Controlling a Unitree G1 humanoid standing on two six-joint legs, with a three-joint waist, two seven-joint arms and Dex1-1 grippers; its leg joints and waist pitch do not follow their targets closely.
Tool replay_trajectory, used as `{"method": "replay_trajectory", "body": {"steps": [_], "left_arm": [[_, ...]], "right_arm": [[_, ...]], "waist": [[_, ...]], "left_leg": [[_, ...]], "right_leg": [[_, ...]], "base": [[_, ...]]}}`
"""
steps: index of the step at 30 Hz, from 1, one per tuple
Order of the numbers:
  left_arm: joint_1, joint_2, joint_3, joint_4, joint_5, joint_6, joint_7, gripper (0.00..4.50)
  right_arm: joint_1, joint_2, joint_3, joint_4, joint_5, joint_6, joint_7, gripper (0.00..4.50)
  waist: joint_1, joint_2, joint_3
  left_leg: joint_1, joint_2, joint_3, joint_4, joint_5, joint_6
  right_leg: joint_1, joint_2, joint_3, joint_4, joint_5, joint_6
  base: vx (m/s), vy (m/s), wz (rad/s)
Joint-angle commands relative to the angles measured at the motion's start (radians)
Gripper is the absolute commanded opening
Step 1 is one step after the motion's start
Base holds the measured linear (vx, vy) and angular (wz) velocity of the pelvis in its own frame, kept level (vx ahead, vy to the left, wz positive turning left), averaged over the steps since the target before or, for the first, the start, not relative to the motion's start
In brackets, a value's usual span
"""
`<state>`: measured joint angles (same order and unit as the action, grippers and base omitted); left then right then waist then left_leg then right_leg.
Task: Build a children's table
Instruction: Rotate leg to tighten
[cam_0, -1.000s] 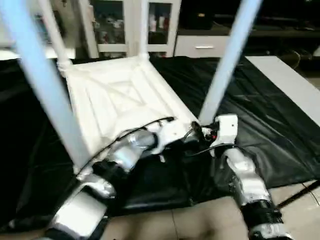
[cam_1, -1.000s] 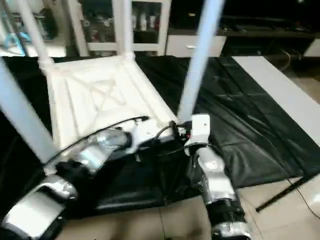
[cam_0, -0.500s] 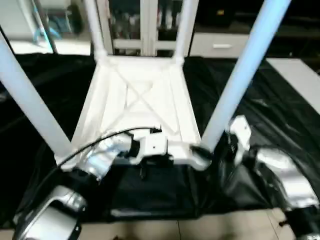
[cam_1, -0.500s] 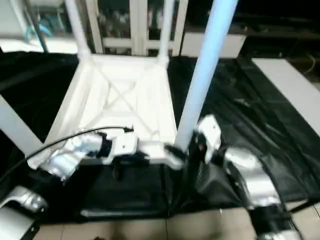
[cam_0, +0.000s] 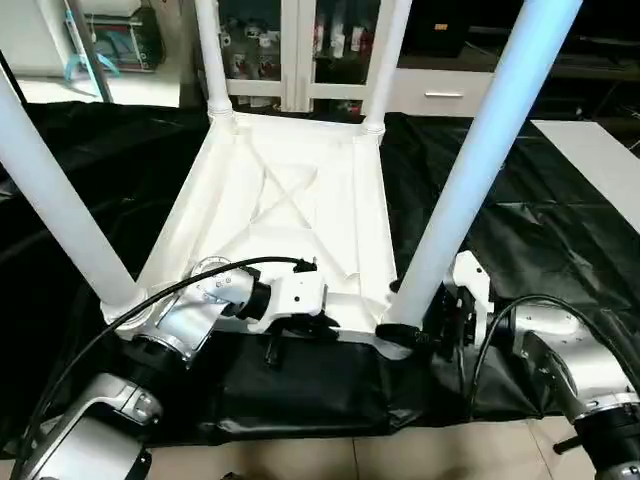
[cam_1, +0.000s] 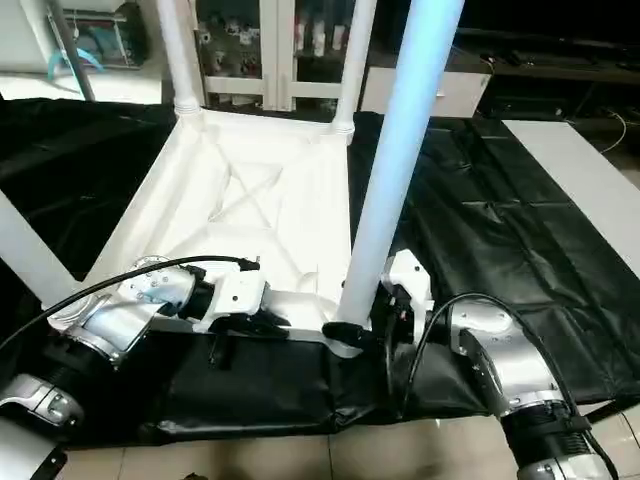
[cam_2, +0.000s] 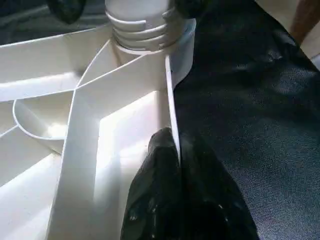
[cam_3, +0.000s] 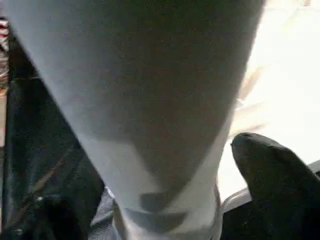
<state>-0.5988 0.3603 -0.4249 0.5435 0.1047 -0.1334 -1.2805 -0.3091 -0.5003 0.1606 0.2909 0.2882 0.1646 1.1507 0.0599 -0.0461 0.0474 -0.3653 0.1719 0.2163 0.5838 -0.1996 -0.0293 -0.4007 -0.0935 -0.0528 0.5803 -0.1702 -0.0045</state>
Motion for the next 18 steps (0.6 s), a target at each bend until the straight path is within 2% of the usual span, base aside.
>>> {"method": "replay_trajectory", "body": {"steps": [1,2,4,5,9,11,18], "left_arm": [[0.038,-0.008,-0.099,0.020,0.050,0.006,-0.059,0.00],[0.038,-0.008,-0.099,0.020,0.050,0.006,-0.059,0.00],[0.037,-0.005,-0.100,0.022,0.054,0.006,-0.057,0.00],[0.037,-0.004,-0.101,0.022,0.055,0.006,-0.056,0.00],[0.037,-0.003,-0.101,0.023,0.058,0.005,-0.056,0.00],[0.036,-0.003,-0.101,0.026,0.060,0.003,-0.055,0.00],[0.030,-0.002,-0.102,0.033,0.065,-0.001,-0.052,0.00]], "right_arm": [[-0.009,-0.011,0.023,0.004,-0.012,-0.004,0.026,3.91],[-0.009,-0.011,0.023,0.004,-0.012,-0.004,0.026,3.69],[-0.008,-0.023,0.033,0.015,-0.033,-0.021,0.032,3.63],[-0.009,-0.024,0.033,0.022,-0.040,-0.029,0.028,3.43],[-0.013,-0.019,0.027,0.029,-0.044,-0.033,0.026,3.18],[-0.015,-0.019,0.028,0.032,-0.047,-0.035,0.028,2.89],[-0.027,-0.013,0.029,0.056,-0.053,-0.049,0.035,2.65]], "waist": [[0.001,-0.006,-0.053],[0.002,-0.007,-0.054],[0.003,-0.007,-0.054],[0.002,-0.007,-0.053],[0.003,-0.007,-0.053],[0.003,-0.007,-0.053],[0.004,-0.007,-0.055]], "left_leg": [[0.020,0.072,-0.032,-0.070,-0.173,0.058],[0.020,0.072,-0.031,-0.070,-0.167,0.060],[0.020,0.072,-0.031,-0.069,-0.160,0.064],[0.020,0.072,-0.030,-0.069,-0.166,0.062],[0.021,0.073,-0.031,-0.069,-0.177,0.057],[0.021,0.073,-0.031,-0.069,-0.180,0.058],[0.022,0.073,-0.032,-0.068,-0.191,0.049]], "right_leg": [[0.035,-0.067,0.043,-0.047,-0.144,-0.247],[0.035,-0.067,0.043,-0.046,-0.138,-0.250],[0.036,-0.067,0.042,-0.045,-0.130,-0.256],[0.034,-0.067,0.042,-0.046,-0.140,-0.257],[0.036,-0.066,0.042,-0.047,-0.152,-0.256],[0.036,-0.066,0.042,-0.047,-0.152,-0.256],[0.036,-0.068,0.042,-0.047,-0.171,-0.253]], "base": [[0.000,0.000,0.00],[0.000,0.000,0.00],[0.000,0.000,0.00],[0.000,0.000,0.00],[0.000,0.000,0.00],[0.000,0.000,0.00],[0.000,0.000,0.00]]}}
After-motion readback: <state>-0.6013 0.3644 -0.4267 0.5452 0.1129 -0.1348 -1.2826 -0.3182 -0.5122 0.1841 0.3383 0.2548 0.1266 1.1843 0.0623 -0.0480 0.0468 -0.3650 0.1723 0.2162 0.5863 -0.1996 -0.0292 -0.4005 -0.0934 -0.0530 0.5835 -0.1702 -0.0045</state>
